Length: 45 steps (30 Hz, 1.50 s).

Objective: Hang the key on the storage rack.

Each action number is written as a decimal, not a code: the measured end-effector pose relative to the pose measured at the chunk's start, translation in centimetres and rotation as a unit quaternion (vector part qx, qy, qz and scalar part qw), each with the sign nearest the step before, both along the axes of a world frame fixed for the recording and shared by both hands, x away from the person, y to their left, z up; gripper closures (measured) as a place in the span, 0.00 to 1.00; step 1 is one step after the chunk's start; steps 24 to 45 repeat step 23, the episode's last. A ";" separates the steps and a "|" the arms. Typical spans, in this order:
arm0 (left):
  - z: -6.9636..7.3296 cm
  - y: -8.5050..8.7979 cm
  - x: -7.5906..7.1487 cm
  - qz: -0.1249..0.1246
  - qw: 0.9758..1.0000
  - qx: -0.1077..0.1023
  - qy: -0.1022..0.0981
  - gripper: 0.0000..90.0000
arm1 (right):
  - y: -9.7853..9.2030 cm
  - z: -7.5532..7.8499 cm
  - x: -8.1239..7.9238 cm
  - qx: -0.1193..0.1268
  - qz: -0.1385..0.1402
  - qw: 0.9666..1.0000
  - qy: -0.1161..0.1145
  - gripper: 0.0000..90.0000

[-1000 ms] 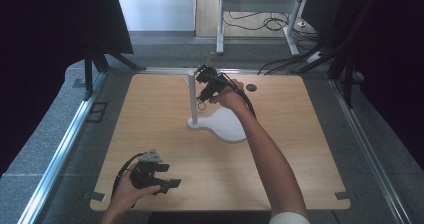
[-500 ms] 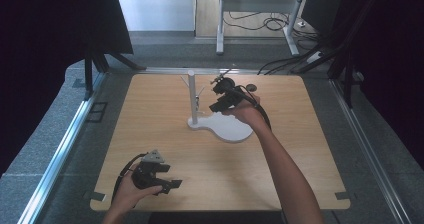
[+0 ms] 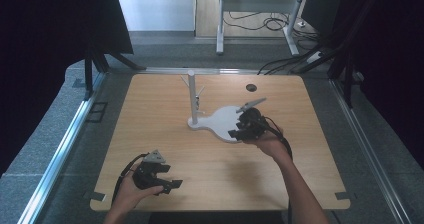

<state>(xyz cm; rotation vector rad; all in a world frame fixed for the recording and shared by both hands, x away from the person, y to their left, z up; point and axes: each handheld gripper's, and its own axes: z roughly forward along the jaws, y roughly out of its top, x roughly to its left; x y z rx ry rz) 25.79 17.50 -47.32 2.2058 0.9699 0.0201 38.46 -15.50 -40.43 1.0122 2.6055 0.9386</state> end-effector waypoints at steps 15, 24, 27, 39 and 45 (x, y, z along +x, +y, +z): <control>-0.1 0.3 0.2 0.011 1.000 -0.001 -0.001 0.27 | -4.3 -4.7 -4.2 0.037 -0.023 0.999 0.008 0.57; -0.2 0.6 0.4 0.016 1.000 -0.002 -0.002 0.27 | -5.2 -5.6 -6.1 0.082 -0.023 0.996 -0.003 0.51; -0.2 0.6 0.4 0.016 1.000 -0.002 -0.002 0.27 | -5.2 -5.6 -6.1 0.082 -0.023 0.996 -0.003 0.51; -0.2 0.6 0.4 0.016 1.000 -0.002 -0.002 0.27 | -5.2 -5.6 -6.1 0.082 -0.023 0.996 -0.003 0.51; -0.2 0.6 0.4 0.016 1.000 -0.002 -0.002 0.27 | -5.2 -5.6 -6.1 0.082 -0.023 0.996 -0.003 0.51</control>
